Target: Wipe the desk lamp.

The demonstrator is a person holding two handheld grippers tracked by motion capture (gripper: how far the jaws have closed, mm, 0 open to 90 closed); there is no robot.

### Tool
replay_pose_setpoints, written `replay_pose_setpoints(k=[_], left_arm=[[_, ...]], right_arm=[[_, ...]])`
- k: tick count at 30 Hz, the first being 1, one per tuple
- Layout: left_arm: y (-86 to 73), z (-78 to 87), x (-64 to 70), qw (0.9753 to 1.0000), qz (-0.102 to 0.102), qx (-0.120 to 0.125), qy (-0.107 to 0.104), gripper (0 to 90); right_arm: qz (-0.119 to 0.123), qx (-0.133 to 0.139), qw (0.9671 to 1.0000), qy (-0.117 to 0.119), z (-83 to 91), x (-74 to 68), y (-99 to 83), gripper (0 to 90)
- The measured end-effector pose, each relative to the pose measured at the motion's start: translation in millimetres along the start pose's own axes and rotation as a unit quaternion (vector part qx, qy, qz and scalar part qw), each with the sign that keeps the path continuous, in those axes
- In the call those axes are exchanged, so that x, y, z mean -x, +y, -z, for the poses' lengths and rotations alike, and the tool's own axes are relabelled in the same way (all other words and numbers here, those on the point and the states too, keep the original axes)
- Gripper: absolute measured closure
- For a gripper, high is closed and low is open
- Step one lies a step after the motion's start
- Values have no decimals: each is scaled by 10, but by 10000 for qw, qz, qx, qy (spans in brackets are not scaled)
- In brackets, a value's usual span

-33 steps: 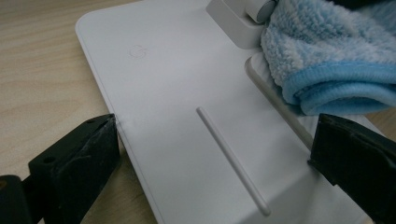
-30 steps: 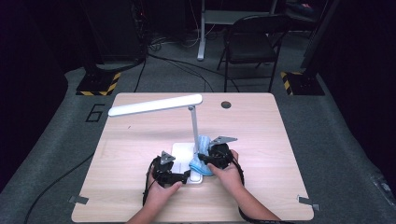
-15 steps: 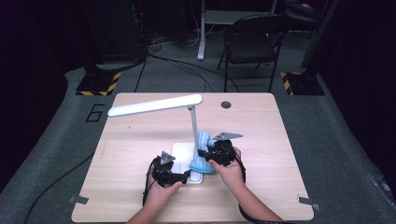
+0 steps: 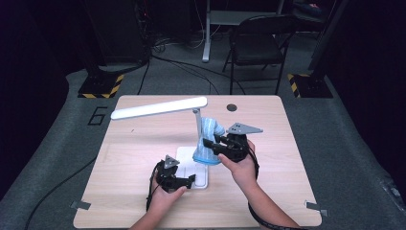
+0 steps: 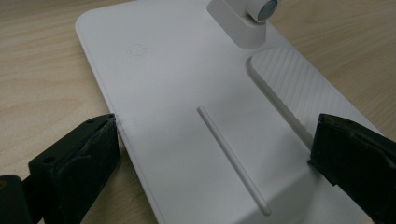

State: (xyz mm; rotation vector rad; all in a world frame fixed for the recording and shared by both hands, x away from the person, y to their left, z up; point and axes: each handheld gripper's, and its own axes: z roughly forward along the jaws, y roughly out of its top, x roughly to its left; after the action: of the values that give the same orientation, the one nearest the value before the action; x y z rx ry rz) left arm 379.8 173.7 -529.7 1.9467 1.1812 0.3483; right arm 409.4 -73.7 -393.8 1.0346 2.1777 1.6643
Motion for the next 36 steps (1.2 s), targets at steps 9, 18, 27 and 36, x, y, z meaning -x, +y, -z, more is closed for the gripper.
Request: replay_pose_setpoints(k=[9, 18, 27, 36], left_arm=[[-1, 1, -1, 10000, 4, 1, -2, 13], [-3, -8, 7, 9999, 90, 66, -12, 13], [-2, -4, 3, 10000, 72, 36, -26, 13], [-2, -6, 4, 10000, 78, 41, -17, 13]], right_arm=[[119, 36, 9998, -154, 120, 40, 32, 629], [190, 75, 9994, -271, 230, 70, -5, 623], [254, 113, 9986, -451, 408, 139, -21, 620], [213, 56, 9977, -643, 530, 227, -141, 618]])
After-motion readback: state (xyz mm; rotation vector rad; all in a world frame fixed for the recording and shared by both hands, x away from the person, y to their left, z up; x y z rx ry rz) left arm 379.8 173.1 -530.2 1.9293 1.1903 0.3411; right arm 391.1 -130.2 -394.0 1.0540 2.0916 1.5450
